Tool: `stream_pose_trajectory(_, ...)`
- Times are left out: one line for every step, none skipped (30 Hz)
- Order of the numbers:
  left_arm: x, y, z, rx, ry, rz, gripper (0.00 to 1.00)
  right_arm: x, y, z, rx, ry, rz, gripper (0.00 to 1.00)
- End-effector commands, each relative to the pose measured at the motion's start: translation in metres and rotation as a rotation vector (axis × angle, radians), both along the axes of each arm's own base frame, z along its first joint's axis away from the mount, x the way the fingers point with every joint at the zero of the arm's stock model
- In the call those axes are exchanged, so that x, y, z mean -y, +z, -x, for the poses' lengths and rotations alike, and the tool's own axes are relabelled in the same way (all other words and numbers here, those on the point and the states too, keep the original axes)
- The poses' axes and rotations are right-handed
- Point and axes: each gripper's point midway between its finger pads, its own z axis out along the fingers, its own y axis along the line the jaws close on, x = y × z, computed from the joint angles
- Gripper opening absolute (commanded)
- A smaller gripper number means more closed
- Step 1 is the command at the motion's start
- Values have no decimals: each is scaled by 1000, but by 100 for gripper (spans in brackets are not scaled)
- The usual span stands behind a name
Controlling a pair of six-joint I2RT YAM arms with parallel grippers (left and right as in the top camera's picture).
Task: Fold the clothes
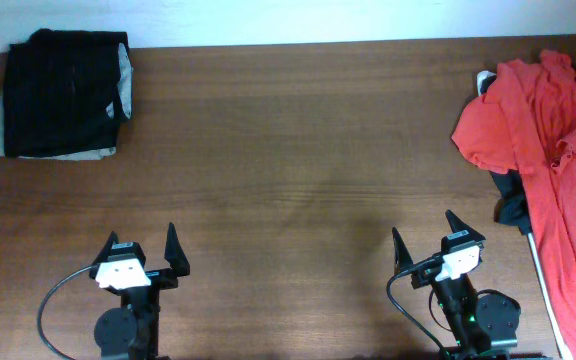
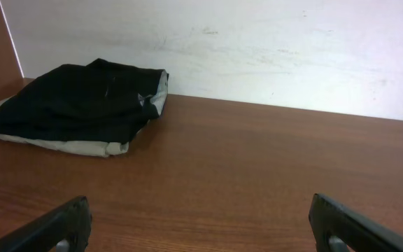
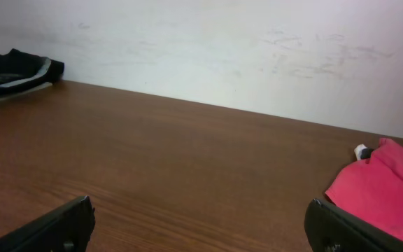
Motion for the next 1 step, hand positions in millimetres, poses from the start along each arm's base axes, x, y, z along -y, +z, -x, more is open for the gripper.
stream_pose_trajectory(-3, -2, 0, -1, 15, 12, 99, 0, -3, 0, -7, 0, -6, 99)
